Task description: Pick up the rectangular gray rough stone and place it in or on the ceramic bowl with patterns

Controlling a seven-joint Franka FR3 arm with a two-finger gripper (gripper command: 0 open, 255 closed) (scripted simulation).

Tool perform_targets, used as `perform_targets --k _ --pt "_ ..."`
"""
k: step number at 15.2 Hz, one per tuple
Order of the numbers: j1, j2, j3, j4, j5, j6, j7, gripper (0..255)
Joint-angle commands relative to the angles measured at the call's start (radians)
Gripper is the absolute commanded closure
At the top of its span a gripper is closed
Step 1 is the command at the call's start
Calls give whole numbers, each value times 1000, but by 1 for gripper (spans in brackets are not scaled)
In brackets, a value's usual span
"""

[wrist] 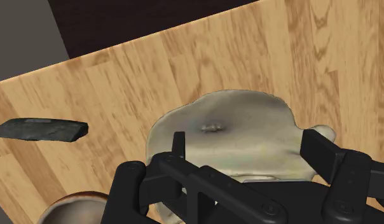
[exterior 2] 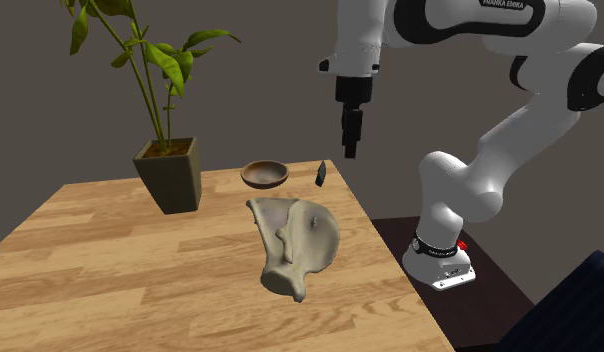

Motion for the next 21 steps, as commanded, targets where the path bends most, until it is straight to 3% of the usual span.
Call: perform_targets --k 1,11,16,21 --pt "0 0 0 0 0 0 0 0" --pt "100 -77 -329 -142 -225 3 -689 0" --pt "170 -13 -512 -130 -349 42 -1036 0" --pt "280 108 -705 -71 -440 110 -1379 0"
